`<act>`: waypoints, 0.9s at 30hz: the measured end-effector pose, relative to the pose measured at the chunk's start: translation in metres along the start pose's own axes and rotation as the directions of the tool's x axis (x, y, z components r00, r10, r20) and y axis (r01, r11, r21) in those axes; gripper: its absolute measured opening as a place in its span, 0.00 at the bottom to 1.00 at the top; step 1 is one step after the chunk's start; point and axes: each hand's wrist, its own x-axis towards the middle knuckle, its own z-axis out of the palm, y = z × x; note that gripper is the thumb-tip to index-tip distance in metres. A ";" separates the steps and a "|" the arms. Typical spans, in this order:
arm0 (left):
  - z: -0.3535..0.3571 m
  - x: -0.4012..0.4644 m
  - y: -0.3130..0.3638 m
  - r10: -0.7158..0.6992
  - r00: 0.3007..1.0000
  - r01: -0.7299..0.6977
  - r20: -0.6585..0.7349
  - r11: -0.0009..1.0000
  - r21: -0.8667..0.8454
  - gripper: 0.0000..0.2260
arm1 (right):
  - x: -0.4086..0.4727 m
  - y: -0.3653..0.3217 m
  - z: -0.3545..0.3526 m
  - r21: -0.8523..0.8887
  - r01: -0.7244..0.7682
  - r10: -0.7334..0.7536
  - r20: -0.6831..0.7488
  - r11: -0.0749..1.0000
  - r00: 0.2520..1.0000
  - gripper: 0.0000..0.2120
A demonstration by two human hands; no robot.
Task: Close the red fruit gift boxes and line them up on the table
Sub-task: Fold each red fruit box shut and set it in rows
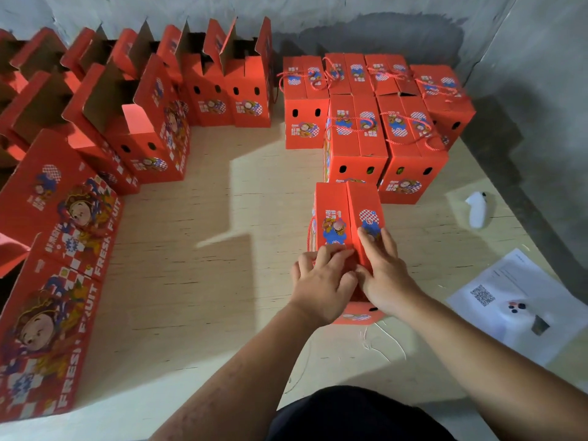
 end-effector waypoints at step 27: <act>0.011 0.052 -0.015 0.076 0.993 -0.083 -0.090 0.994 -0.074 0.26 | -0.005 -0.021 0.004 0.205 -0.045 0.079 -0.161 0.978 0.984 0.33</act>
